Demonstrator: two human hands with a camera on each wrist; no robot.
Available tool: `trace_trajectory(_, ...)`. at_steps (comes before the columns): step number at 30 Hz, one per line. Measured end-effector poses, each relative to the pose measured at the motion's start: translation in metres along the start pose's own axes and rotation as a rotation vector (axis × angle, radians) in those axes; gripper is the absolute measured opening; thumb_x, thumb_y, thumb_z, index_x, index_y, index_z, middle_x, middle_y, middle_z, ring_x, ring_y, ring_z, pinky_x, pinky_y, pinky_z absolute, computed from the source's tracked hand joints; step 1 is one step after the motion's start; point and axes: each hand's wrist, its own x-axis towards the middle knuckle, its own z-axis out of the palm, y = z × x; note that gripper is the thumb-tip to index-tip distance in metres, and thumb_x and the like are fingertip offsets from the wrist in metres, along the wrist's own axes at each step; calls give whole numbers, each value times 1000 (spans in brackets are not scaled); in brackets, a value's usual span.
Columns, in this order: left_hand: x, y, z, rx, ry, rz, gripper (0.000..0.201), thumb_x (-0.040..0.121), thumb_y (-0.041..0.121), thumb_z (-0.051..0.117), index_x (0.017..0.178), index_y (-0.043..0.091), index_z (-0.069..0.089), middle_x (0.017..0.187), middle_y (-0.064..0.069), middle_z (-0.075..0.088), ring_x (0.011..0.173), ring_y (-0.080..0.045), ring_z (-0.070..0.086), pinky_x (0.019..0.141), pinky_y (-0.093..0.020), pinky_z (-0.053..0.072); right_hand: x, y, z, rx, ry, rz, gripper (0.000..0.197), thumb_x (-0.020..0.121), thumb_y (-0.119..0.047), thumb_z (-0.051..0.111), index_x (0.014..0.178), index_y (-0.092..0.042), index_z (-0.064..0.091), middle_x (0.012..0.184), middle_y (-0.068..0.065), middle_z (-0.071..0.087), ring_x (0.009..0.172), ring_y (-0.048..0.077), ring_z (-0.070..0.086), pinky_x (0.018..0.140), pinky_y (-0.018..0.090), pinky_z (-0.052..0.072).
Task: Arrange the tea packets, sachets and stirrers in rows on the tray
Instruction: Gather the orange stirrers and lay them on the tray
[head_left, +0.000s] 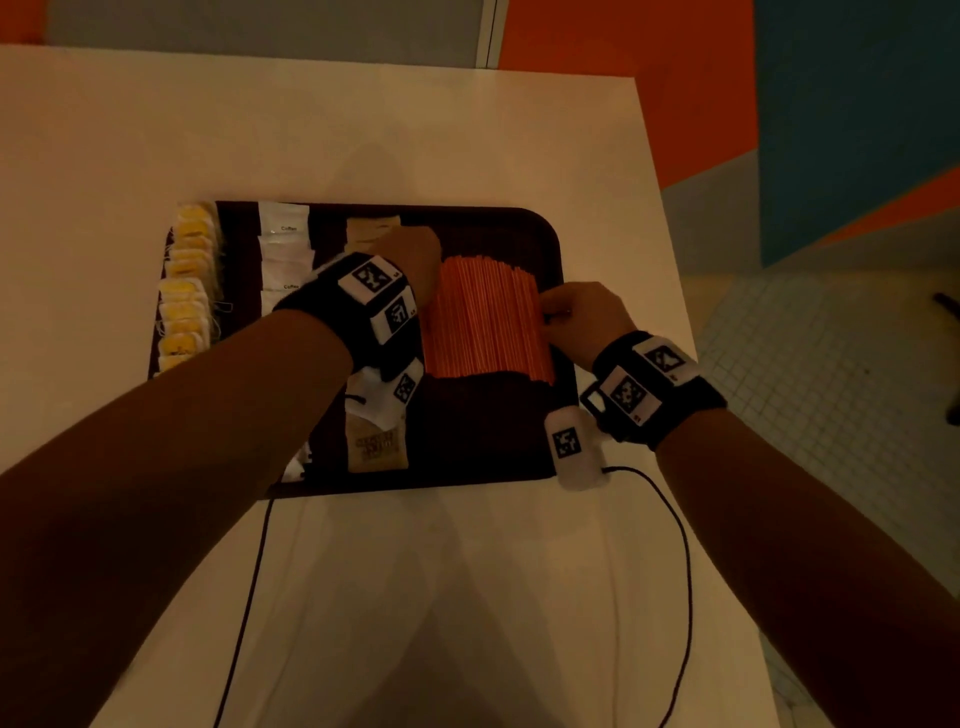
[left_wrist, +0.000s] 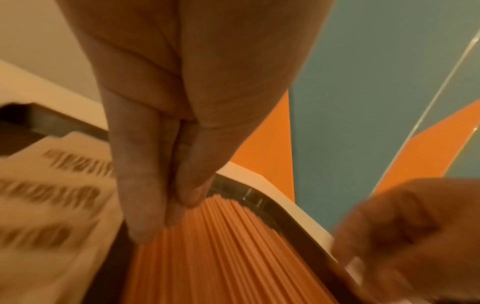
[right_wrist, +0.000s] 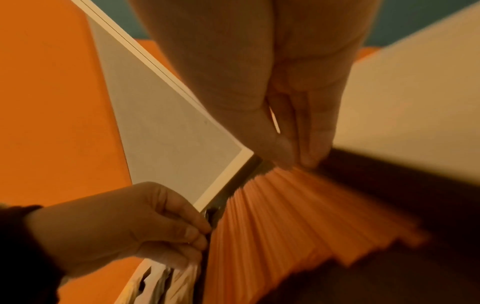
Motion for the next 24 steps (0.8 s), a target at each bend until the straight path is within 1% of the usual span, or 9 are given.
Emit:
trace_trajectory(2,9,0,-4,-5,-17,31,36,92,2,44,59,16,42,67,0,41,57,-10,37,54,-17,31,-10,7,-9,-17,-27,-5,24,86,-2,50,100,-1,68,113,14,66,104,28,60,86,27,44)
trace_trajectory(4,15,6,-9,-40,-64,97,24,94,-3,40,94,-2,64,104,-20,60,90,-29,58,80,-28,45,-21,11,-12,-101,-175,-33,28,87,2,46,102,-2,69,117,15,63,108,29,58,92,29,44)
trace_trajectory(5,17,9,-10,-26,-69,124,30,93,-4,40,117,-4,58,128,-21,54,112,-33,53,96,-32,40,-25,13,-10,-163,-267,-51,30,87,4,45,105,-3,68,121,15,60,111,29,55,96,31,43)
trace_trajectory(7,15,16,-9,-14,-98,182,43,93,-3,38,135,3,43,147,-15,37,132,-29,39,109,-30,28,-31,15,-2,-318,-400,-88,36,89,3,45,113,-13,65,128,11,54,118,30,47,102,36,38)
trace_trajectory(10,16,20,0,-12,-161,251,47,94,-2,35,139,9,38,150,-12,32,137,-26,32,112,-29,21,-36,16,10,-510,-415,-162,42,91,-4,48,119,-32,60,131,1,50,123,27,36,102,39,29)
trace_trajectory(12,14,22,4,-6,-178,267,47,94,-2,35,140,9,36,150,-11,32,138,-25,31,112,-27,20,-37,18,14,-500,-365,-216,46,90,-3,48,121,-36,57,134,-5,47,126,24,32,101,39,24)
trace_trajectory(19,12,22,11,-15,-157,298,46,95,-1,33,139,8,37,150,-12,31,138,-26,31,112,-28,19,-23,13,9,-422,-343,-198,41,88,0,47,112,-30,63,124,-3,54,121,20,43,103,39,23)
trace_trajectory(22,9,16,7,-99,-62,293,48,93,-4,34,139,7,37,150,-13,32,138,-27,31,112,-28,20,-17,3,3,-293,-206,-243,28,87,-5,49,102,-19,68,114,4,60,110,24,52,98,37,34)
trace_trajectory(24,12,6,2,-194,37,232,49,91,-6,33,138,7,40,147,-15,37,135,-29,35,111,-31,25,-16,-4,3,-168,-222,-338,24,88,-5,51,102,-13,69,113,6,63,106,21,57,95,30,42)
